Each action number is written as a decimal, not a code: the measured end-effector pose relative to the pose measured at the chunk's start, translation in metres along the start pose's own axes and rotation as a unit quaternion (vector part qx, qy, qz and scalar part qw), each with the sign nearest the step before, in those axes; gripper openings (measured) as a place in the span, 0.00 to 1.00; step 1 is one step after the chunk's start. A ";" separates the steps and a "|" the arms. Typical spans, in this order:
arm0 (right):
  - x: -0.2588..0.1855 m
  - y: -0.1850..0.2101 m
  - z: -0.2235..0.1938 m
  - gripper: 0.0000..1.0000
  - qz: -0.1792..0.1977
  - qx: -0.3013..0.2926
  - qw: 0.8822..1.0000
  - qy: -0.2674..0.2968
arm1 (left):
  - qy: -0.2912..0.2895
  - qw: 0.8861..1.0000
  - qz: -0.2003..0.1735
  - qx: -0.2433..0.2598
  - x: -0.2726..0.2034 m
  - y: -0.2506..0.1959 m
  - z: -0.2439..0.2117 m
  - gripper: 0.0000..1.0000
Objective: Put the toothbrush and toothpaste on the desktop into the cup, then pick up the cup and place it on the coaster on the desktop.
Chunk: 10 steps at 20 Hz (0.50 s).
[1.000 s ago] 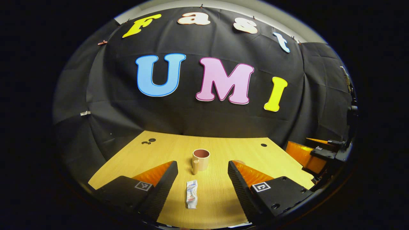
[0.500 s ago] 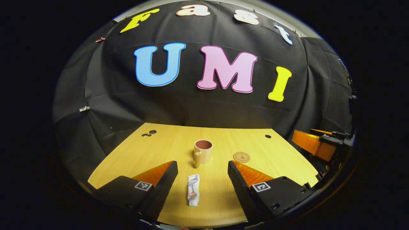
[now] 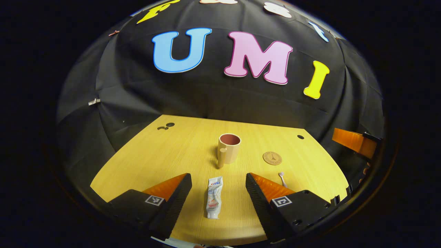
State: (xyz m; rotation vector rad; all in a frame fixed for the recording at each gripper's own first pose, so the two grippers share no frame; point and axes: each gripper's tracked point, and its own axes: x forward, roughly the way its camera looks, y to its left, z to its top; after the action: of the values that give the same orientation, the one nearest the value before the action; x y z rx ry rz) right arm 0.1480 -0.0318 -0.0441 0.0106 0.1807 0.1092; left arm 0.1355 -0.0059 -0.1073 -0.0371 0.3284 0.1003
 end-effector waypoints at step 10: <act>0.040 -0.014 -0.032 0.97 0.013 -0.014 0.998 0.061 | 0.086 0.996 0.003 0.005 0.055 -0.001 -0.060 0.98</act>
State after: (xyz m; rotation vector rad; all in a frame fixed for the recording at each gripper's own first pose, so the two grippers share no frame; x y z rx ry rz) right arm 0.1830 -0.0414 -0.0829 -0.0207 0.3013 0.1391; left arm 0.1686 -0.0045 -0.1816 -0.0351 0.5009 0.1022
